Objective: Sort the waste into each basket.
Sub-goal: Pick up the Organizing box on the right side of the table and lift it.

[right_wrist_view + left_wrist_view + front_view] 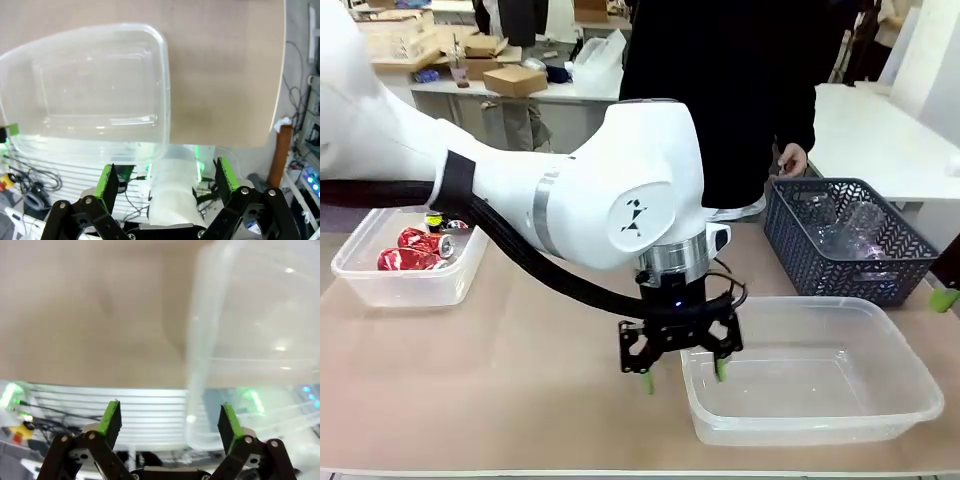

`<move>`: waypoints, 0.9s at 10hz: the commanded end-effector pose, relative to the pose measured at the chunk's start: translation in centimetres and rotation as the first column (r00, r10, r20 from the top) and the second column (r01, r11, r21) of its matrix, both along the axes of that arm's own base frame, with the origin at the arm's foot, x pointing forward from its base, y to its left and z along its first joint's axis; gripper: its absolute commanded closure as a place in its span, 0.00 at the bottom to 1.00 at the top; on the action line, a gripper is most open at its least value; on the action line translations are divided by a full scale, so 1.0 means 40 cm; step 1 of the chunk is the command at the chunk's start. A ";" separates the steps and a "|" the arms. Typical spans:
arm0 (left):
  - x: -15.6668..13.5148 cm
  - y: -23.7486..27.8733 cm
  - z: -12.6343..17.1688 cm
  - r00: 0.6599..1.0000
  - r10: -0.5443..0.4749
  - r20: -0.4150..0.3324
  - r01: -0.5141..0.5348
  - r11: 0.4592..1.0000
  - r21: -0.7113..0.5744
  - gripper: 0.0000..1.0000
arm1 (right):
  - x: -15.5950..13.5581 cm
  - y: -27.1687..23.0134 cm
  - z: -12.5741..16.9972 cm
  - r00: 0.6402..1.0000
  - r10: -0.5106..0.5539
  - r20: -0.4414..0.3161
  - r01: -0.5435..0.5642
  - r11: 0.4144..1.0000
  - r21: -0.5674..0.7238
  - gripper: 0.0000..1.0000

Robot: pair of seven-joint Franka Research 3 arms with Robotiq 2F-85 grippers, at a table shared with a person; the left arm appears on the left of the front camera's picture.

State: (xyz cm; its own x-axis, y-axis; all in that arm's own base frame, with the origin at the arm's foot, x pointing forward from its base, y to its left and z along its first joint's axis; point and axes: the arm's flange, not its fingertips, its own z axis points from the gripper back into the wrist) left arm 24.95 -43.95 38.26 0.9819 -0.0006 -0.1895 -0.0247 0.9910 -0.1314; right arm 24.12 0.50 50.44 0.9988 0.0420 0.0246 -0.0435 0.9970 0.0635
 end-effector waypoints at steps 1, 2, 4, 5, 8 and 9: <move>0.015 -0.040 -0.012 0.998 -0.022 0.051 0.021 0.999 0.025 0.00 | -0.003 -0.004 0.001 1.000 0.019 0.000 -0.019 1.000 -0.005 0.00; 0.036 -0.057 -0.052 0.998 0.007 0.062 -0.007 1.000 0.002 0.00 | -0.003 -0.004 0.001 1.000 0.019 0.000 -0.019 1.000 -0.005 0.00; 0.061 -0.084 -0.085 0.994 0.059 0.095 -0.059 0.998 -0.003 0.00 | -0.003 -0.004 0.001 1.000 0.019 0.000 -0.019 1.000 -0.005 0.00; 0.059 -0.087 -0.083 0.995 0.039 0.091 -0.039 0.999 -0.006 0.00 | -0.003 -0.004 0.001 1.000 0.019 0.000 -0.019 1.000 -0.005 0.00; 0.051 -0.076 -0.075 0.997 0.042 0.071 -0.041 0.999 -0.014 0.00 | 0.011 0.035 -0.156 1.000 0.005 0.023 -0.005 1.000 0.016 0.00; 0.051 -0.077 -0.073 0.996 0.046 0.072 -0.046 0.999 -0.007 0.00 | -0.005 0.047 -0.208 1.000 0.024 0.004 -0.024 1.000 -0.006 0.00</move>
